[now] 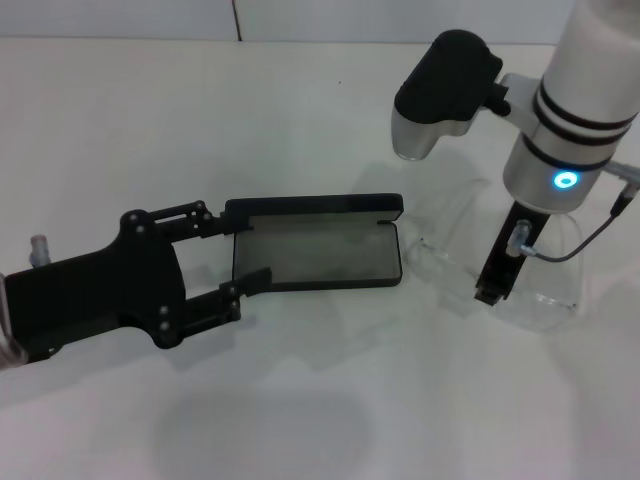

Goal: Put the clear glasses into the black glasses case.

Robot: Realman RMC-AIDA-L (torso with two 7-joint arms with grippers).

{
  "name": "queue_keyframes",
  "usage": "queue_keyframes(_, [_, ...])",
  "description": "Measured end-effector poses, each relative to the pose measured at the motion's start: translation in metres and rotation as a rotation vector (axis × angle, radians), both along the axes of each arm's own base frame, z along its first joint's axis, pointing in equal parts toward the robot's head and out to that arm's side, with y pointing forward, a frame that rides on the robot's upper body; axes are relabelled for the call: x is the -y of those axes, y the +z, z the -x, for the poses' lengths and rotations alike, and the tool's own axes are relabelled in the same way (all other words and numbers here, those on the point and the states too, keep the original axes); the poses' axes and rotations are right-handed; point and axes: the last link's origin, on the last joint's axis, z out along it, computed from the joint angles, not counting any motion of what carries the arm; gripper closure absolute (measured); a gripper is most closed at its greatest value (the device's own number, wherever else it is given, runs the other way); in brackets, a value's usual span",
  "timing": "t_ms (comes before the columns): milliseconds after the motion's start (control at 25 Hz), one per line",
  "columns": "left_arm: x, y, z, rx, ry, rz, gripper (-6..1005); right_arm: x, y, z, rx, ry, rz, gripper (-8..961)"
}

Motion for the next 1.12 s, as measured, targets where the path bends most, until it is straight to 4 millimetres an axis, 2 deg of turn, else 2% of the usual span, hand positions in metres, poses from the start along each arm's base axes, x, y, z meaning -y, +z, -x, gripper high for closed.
queue_keyframes(120, [0.0, 0.002, 0.002, 0.002, 0.009, -0.01, 414, 0.003, 0.011, 0.003, 0.005, 0.016, -0.004, 820])
queue_keyframes(280, [0.0, 0.004, 0.003, 0.004, 0.016, -0.018, 414, 0.003, 0.029, 0.0, -0.006, 0.027, -0.059, 822])
queue_keyframes(600, [-0.002, 0.004, 0.002, 0.006, 0.011, -0.021, 414, 0.001, 0.04, -0.003, -0.031, 0.035, -0.106, 859])
queue_keyframes(880, [-0.006, 0.011, 0.001, 0.03, 0.014, -0.054, 414, 0.001, 0.08, 0.01, -0.217, 0.115, -0.241, 865])
queue_keyframes(1120, [-0.011, 0.018, -0.008, 0.074, -0.005, -0.086, 414, 0.011, 0.12, 0.001, -0.53, 0.17, -0.292, 866])
